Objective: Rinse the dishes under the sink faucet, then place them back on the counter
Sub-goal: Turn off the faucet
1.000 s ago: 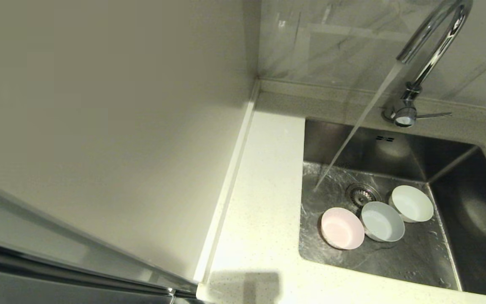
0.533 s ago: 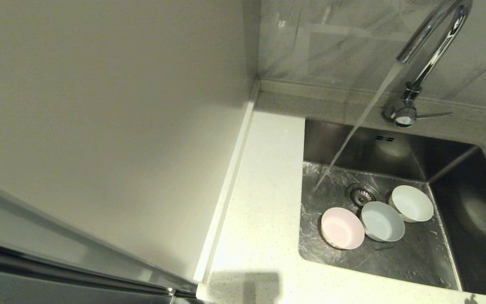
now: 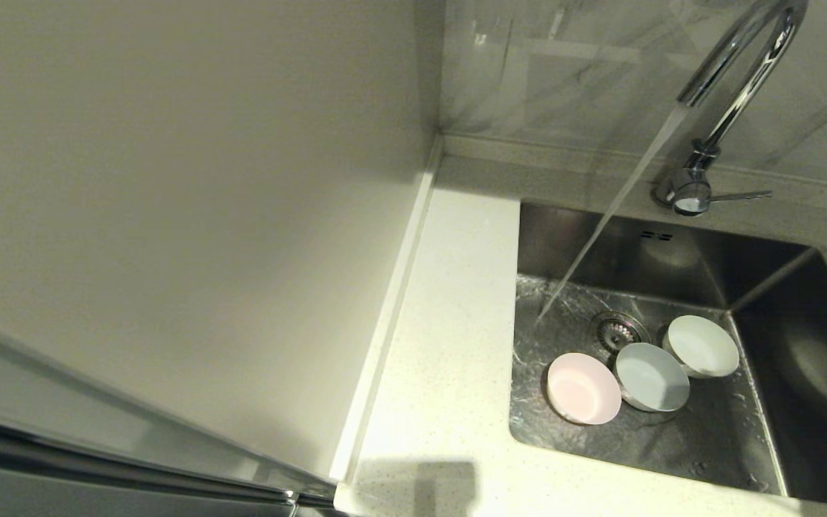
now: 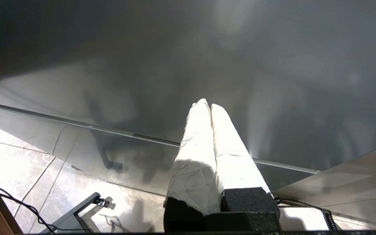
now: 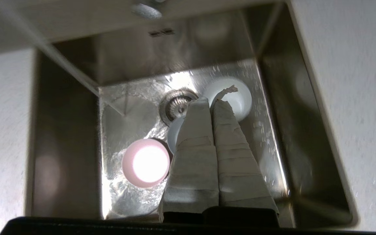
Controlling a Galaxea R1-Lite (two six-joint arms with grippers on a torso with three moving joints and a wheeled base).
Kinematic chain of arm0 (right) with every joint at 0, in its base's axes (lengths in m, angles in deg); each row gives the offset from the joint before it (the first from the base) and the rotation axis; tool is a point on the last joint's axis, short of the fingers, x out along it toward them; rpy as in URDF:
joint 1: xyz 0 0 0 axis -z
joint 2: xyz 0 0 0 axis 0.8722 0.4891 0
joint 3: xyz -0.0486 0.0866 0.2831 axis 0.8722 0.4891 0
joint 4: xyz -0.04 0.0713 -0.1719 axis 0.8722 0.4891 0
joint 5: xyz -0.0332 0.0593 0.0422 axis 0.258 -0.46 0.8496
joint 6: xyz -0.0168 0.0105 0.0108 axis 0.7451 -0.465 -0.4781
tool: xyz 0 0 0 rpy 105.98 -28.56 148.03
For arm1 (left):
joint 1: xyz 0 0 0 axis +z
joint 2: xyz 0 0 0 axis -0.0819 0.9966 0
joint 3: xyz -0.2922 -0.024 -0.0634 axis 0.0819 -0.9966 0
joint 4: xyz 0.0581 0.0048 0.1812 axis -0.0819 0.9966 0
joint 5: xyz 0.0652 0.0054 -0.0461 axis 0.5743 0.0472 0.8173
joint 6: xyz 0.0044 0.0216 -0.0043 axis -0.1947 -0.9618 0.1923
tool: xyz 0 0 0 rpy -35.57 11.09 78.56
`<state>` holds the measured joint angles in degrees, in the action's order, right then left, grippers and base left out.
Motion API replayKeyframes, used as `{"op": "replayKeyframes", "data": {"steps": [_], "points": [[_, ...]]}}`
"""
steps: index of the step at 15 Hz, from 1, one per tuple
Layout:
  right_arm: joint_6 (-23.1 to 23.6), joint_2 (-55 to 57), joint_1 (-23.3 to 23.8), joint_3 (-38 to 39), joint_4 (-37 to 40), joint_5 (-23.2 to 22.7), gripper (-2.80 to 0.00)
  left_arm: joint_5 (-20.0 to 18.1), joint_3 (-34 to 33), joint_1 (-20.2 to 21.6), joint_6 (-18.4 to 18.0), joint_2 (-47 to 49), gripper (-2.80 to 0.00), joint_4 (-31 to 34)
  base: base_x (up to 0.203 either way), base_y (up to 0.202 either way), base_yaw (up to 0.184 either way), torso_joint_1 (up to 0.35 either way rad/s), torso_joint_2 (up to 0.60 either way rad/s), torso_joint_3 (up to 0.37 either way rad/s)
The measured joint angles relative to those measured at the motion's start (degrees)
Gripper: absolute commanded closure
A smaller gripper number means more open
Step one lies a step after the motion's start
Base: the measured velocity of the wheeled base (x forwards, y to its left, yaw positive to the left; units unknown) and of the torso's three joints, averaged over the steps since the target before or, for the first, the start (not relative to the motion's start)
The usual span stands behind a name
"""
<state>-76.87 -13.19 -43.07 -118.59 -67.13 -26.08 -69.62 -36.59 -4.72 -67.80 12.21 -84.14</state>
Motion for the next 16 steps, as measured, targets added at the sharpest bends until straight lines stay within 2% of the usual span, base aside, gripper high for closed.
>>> {"op": "replayKeyframes", "data": {"steps": [2, 3, 7, 11, 16], "points": [[-3.7, 5.2, 5.0, -4.7, 8.4, -7.5, 0.0, 0.0, 0.0, 0.0, 0.0, 0.0, 0.0, 0.0, 0.0, 0.0, 0.0, 0.0, 0.0, 0.0], [-5.4, 7.0, 6.1, -6.4, 11.8, -10.5, 0.0, 0.0, 0.0, 0.0, 0.0, 0.0, 0.0, 0.0, 0.0, 0.0, 0.0, 0.0, 0.0, 0.0], [-14.0, 13.7, 7.3, -14.5, 19.2, -19.4, 0.0, 0.0, 0.0, 0.0, 0.0, 0.0, 0.0, 0.0, 0.0, 0.0, 0.0, 0.0, 0.0, 0.0], [-18.2, 18.6, 7.2, -19.8, 17.0, -23.4, 0.0, 0.0, 0.0, 0.0, 0.0, 0.0, 0.0, 0.0, 0.0, 0.0, 0.0, 0.0, 0.0, 0.0], [-17.9, 24.9, 3.5, -20.6, 3.8, -23.4, 0.0, 0.0, 0.0, 0.0, 0.0, 0.0, 0.0, 0.0, 0.0, 0.0, 0.0, 0.0, 0.0, 0.0]]}}
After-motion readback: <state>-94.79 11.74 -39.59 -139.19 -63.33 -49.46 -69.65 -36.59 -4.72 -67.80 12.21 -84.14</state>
